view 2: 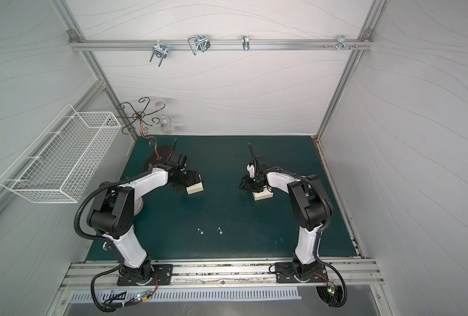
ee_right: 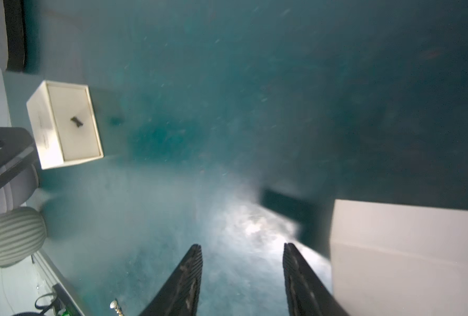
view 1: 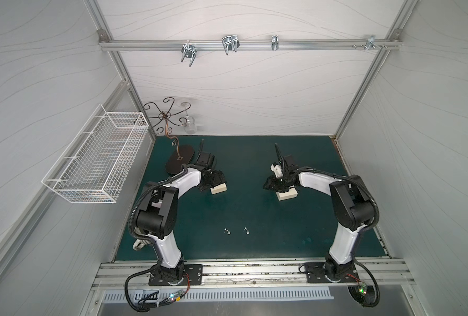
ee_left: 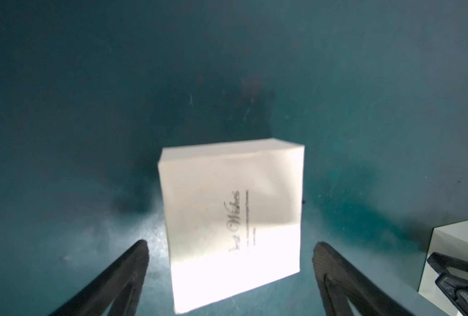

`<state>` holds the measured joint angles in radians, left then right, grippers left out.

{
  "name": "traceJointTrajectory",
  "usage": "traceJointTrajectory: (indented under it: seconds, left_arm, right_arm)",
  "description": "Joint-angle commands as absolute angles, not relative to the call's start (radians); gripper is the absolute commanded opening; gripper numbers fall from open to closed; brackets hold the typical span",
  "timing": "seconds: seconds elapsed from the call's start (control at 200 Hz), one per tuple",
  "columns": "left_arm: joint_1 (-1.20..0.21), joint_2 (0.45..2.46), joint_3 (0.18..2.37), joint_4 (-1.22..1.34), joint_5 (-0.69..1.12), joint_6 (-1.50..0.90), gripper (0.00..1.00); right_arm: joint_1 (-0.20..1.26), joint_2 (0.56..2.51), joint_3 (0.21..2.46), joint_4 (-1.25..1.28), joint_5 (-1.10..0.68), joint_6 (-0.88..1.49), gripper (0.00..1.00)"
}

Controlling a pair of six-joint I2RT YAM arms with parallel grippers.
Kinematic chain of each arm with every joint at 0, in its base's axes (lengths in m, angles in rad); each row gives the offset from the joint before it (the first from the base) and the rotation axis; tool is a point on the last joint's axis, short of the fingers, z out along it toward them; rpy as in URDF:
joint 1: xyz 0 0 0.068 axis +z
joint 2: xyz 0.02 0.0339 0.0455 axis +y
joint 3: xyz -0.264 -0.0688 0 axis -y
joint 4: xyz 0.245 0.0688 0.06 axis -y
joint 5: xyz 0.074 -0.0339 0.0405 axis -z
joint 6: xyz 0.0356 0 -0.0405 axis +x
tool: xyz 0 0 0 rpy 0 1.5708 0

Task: Place the earrings into the drawer-style jewelry box
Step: Move the jewelry box to the center of the board.

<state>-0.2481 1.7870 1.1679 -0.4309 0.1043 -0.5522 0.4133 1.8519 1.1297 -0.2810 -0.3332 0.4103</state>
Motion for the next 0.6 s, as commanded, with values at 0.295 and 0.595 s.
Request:
traceJointTrajectory:
  seconds: [0.295, 0.595]
  left_arm:
    - [-0.284, 1.889, 1.272, -0.417, 0.168, -0.501, 0.89]
    - [-0.357, 1.907, 1.293, -0.384, 0.217, -0.503, 0.81]
  right_arm:
    - [0.301, 1.789, 1.095, -0.31, -0.361, 0.355, 0.5]
    - [0.333, 1.782, 1.076, -0.21, -0.545, 0.519, 0.49]
